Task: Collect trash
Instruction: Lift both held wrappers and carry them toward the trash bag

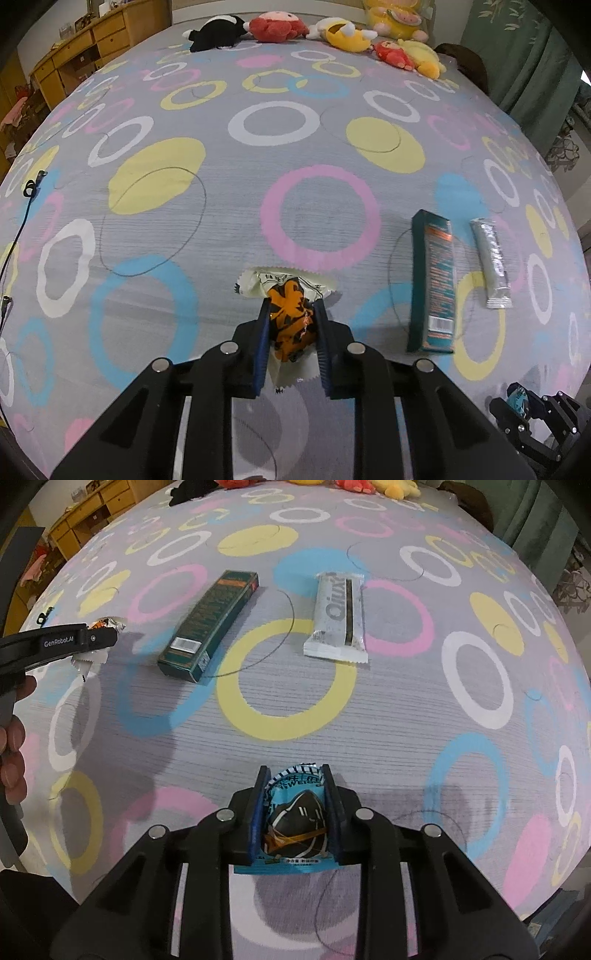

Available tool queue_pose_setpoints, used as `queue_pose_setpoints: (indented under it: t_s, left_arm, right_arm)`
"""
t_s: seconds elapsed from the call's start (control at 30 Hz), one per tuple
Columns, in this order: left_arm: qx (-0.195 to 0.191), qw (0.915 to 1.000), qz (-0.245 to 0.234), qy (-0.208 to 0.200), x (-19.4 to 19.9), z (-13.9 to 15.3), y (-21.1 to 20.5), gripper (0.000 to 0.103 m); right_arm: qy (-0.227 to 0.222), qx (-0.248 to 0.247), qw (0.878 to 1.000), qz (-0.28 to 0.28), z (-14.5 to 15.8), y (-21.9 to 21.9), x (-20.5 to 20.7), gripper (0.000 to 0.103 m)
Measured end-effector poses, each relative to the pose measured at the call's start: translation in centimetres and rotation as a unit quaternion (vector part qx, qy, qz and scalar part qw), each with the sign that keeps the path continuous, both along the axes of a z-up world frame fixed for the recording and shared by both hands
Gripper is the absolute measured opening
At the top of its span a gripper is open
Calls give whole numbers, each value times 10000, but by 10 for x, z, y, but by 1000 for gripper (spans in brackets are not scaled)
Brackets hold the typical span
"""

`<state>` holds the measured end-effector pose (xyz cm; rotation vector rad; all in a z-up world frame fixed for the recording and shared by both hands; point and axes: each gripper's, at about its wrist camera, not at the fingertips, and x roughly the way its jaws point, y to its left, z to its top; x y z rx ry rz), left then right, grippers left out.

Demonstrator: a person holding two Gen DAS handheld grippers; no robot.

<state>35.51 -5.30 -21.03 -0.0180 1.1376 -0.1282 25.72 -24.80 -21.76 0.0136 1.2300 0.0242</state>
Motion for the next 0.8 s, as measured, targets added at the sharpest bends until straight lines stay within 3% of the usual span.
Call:
queue_pose_setpoints:
  t_s: [0.37,0.8]
  left_arm:
    - [149,9987,-207,-444,-41,57,0,22]
    - [53,9954,-465,-837,-116,114,2,22]
  right_arm:
    - [-401,173,9990,-12,55,3,-27,26]
    - [-997,315,9945,-62,130,-2,-79,26]
